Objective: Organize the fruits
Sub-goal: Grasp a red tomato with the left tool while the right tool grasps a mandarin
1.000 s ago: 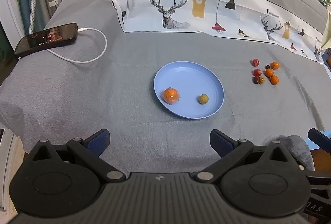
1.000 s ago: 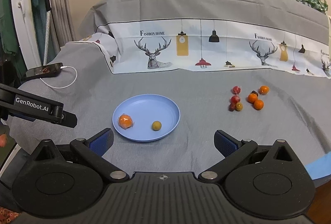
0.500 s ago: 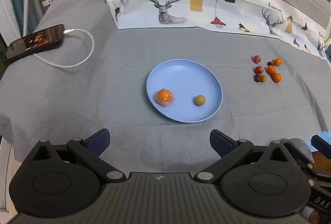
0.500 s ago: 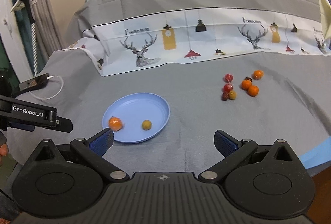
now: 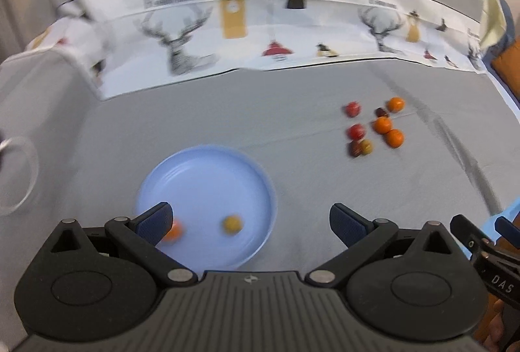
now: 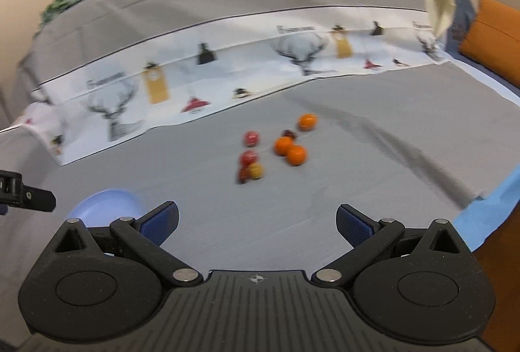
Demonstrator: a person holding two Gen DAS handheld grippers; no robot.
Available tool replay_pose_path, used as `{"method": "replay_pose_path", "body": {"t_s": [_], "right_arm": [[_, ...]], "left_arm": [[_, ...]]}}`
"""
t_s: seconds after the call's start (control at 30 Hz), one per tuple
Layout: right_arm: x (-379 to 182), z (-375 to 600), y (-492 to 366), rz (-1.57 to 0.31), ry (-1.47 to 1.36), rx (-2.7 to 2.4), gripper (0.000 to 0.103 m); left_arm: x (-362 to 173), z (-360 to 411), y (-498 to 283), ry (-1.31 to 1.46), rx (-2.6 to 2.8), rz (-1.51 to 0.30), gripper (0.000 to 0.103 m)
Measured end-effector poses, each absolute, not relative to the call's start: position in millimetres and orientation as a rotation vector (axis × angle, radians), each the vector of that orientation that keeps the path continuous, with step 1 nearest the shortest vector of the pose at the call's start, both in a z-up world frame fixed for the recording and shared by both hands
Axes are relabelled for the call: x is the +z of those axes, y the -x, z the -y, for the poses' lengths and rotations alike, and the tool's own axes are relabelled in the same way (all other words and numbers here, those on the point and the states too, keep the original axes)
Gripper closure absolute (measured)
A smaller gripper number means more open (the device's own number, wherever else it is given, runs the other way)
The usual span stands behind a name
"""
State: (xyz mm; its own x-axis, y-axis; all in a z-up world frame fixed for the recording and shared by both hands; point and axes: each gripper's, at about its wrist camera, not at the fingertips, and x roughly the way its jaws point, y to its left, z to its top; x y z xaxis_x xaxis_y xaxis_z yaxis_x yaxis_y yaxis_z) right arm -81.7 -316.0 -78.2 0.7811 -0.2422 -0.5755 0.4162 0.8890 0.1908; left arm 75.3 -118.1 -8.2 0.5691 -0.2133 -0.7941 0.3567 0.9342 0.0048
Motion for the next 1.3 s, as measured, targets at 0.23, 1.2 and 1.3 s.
{"method": "replay_pose_path", "body": {"t_s": [0.23,1.2,1.3], "right_arm": [[-107.3,372.5,40.0,-0.601,-0.348,-0.476,0.001],[-212.1,442.6,-122.4,-0.675,-0.221,-0.438,0.068],[-182.8,445.8,-94.2,-0.612,-0.282,-0.508,0.068]], "left_arm": [[-28.4,210.5,-134.7,-0.238,-0.443,-0.945,0.000],[-158.6,360.1,-285.6,-0.361,-0.617,-1.164,0.073],[-129.2,333.4,-279.7,-0.307,-0.589,-1.130,0.073]]}}
